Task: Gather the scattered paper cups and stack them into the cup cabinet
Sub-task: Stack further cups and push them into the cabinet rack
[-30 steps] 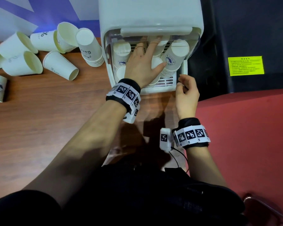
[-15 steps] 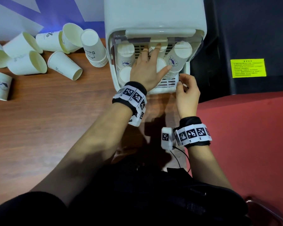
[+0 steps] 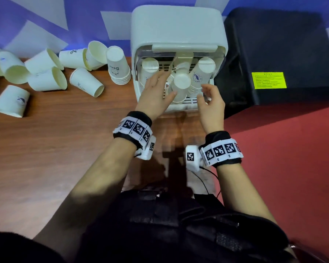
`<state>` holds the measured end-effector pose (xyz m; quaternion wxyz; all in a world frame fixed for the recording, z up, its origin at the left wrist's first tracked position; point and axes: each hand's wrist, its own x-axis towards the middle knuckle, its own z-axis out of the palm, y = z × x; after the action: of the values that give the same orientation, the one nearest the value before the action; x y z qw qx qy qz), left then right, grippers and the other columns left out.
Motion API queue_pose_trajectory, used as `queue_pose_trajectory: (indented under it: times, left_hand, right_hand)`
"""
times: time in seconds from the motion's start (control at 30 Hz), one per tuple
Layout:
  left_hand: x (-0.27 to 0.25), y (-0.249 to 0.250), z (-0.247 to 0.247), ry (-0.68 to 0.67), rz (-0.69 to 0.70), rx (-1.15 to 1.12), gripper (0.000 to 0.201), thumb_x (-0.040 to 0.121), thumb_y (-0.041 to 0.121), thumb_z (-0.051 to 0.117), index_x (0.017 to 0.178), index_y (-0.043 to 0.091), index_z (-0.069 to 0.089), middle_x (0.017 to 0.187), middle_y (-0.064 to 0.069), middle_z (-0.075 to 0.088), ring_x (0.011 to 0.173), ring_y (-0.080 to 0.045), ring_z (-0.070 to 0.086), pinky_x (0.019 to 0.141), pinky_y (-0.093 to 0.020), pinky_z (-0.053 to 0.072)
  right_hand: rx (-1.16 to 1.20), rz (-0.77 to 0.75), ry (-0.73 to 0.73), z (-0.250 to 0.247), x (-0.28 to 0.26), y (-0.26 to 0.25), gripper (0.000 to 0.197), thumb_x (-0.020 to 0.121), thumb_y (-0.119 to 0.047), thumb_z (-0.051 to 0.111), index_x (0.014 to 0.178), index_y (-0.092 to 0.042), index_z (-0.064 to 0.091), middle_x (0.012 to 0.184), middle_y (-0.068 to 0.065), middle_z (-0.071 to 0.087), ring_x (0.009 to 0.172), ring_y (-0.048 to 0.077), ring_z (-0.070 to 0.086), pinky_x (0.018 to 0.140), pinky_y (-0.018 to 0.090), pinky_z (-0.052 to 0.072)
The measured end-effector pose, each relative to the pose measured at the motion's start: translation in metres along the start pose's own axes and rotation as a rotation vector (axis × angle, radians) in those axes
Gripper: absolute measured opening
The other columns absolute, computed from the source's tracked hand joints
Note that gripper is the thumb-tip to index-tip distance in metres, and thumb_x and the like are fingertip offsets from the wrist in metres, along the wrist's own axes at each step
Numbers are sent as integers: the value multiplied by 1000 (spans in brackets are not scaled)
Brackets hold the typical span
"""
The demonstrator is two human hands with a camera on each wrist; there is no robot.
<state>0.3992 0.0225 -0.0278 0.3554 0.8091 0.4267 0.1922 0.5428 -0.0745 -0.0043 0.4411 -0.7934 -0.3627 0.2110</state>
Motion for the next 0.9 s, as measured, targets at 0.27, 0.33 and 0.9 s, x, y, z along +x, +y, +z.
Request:
queue_pose_trajectory:
  times: [0.27,0.33,0.9]
  left_hand:
    - [-82,-37,-59,131,-118,-60,54,93,26,57,142,14,38,143,-9,43,133,-27,34,110,-32,26]
    - [-97,-50,-78,142,-169,-62,55,93,26,57,143,15,37,143,-9,43,134,-26,33,111,-34,26]
    - [-191,-194,-235,166,-258,-16,47,93,22,57,138,15,46,130,-5,56,127,-20,42,104,-28,31]
  right_hand:
    - [22,-36,-130,40,-43,-45,31,92,-8,51,123,-10,55,121,6,58,113,16,51,99,33,41]
    - [20,-54,-171,60,-56,-58,31,91,-8,51,122,-10,55,122,6,58,114,16,51,101,34,41]
    - [-24,-45,-373,248,-161,-158,33,94,-15,54,128,-15,52,127,2,56,118,13,50,103,29,40]
